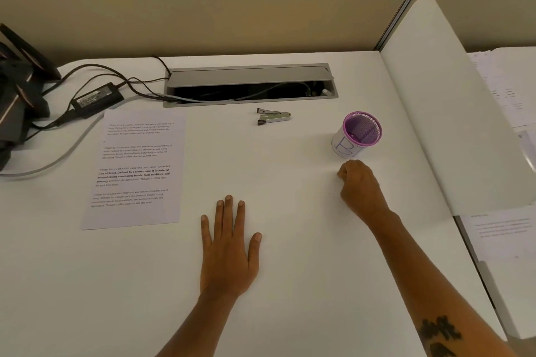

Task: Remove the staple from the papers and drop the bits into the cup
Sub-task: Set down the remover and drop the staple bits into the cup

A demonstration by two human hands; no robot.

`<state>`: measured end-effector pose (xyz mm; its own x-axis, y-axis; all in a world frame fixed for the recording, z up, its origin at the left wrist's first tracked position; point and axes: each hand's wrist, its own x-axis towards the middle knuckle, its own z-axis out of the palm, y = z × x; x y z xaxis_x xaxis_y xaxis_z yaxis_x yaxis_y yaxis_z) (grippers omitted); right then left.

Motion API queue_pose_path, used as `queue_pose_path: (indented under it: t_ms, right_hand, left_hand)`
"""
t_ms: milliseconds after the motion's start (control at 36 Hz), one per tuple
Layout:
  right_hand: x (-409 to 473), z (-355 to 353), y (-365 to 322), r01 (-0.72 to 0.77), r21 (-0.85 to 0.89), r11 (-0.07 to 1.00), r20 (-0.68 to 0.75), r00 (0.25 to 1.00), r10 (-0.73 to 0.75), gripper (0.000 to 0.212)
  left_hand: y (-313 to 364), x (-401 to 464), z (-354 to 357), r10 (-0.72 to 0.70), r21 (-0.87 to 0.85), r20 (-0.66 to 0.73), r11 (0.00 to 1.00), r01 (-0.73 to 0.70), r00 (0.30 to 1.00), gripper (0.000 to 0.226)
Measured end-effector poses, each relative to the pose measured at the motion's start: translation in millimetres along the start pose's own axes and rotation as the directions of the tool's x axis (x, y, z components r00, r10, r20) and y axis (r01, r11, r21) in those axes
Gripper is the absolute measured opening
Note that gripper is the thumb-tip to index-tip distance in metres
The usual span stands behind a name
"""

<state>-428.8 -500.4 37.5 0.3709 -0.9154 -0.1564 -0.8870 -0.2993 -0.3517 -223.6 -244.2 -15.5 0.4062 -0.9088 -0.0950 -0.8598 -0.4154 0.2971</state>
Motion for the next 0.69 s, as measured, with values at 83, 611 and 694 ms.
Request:
queue_pose_path:
  t_ms: [83,611,694]
  right_hand:
    - [5,-23,-6,-0.018,0.088,0.996,-0.073,0.997,0.024,0.024]
    - [72,-95,-5,-0.049,0.093,0.994,-0.269,0.961,0.072,0.014]
    - [69,-93,-5,-0.043,0.089,0.995,-0.282,0.957,0.066,0.023]
  left_hand:
    - [0,0,0,0.000,-0.012,0.001,1.000,0.000,1.000,0.074]
    - [-1,0,0,0.009,-0.010,-0.009,1.000,-0.010,1.000,0.074]
    - [-1,0,1,0.007,0.000,-0.011,1.000,-0.007,1.000,0.074]
